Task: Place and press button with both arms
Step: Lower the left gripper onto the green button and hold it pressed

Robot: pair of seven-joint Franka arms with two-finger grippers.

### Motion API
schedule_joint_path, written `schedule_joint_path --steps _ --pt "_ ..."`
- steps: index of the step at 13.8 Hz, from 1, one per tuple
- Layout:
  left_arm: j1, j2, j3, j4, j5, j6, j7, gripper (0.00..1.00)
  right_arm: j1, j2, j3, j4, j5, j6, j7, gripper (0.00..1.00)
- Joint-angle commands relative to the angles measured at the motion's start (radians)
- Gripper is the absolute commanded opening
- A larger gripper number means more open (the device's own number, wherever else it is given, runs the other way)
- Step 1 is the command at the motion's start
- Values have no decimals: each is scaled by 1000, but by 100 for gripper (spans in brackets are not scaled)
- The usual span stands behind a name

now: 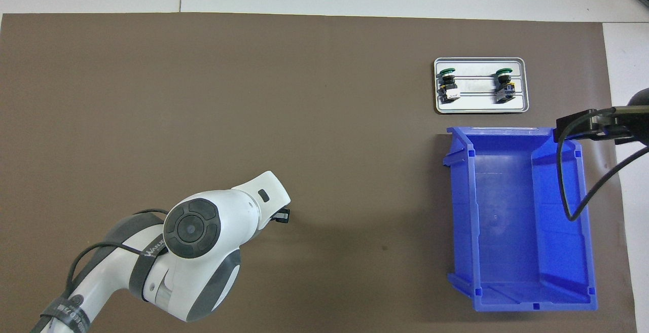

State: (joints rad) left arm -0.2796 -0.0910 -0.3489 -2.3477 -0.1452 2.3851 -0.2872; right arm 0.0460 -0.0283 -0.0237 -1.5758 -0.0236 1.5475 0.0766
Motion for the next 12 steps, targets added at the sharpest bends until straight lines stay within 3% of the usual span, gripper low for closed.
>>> schedule_joint_path --steps 1,12 --pt "-18 -4 13 -34 -7 46 3 9 5 -18 -8 -20 20 -3 11 100" --pt "-41 53 13 -64 -7 121 8 10 5 -18 -8 -20 20 -3 12 100"
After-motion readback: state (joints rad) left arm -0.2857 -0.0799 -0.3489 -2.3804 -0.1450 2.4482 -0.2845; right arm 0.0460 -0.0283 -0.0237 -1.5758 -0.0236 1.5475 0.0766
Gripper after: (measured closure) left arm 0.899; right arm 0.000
